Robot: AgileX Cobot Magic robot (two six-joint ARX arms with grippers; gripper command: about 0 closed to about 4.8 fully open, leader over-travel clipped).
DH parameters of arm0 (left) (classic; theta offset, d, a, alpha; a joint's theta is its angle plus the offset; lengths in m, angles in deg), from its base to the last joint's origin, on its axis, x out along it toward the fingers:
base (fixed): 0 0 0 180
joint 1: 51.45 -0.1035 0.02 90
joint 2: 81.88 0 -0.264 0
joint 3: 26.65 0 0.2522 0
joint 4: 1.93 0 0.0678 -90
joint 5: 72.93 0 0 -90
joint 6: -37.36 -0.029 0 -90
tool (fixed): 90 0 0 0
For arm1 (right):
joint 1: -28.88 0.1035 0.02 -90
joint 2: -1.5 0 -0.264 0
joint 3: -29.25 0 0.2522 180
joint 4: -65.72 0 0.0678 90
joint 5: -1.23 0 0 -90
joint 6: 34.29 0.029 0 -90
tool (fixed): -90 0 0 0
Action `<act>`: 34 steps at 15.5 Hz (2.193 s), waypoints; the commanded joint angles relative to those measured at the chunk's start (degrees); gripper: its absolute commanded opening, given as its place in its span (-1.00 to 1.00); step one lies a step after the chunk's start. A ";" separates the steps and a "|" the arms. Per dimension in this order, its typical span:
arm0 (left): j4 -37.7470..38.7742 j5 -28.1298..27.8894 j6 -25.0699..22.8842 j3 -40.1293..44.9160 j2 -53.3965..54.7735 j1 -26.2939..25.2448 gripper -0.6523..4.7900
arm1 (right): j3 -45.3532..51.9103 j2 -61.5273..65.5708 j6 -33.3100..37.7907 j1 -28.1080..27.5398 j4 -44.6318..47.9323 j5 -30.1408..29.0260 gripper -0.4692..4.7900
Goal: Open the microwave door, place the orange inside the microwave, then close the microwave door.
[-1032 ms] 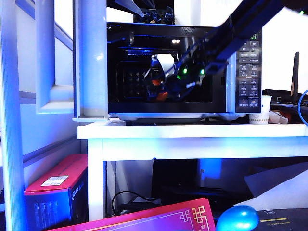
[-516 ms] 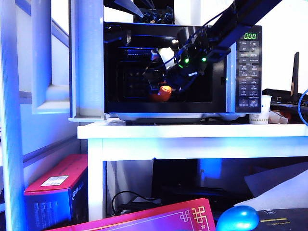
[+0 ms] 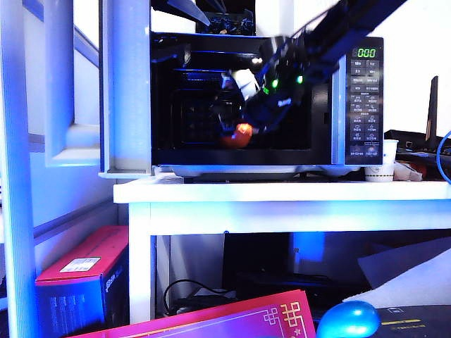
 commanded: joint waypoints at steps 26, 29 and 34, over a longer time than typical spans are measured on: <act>0.55 -0.04 -0.22 -0.13 -0.28 0.00 0.00 | -0.20 4.85 0.81 0.33 22.84 5.31 1.00; 0.57 -0.02 -0.22 -0.13 -0.28 0.00 0.00 | -0.20 4.87 6.58 0.31 22.18 7.02 1.00; 0.72 0.00 -0.20 -0.13 -0.28 0.00 0.00 | -0.20 4.85 11.54 0.39 17.40 7.13 1.00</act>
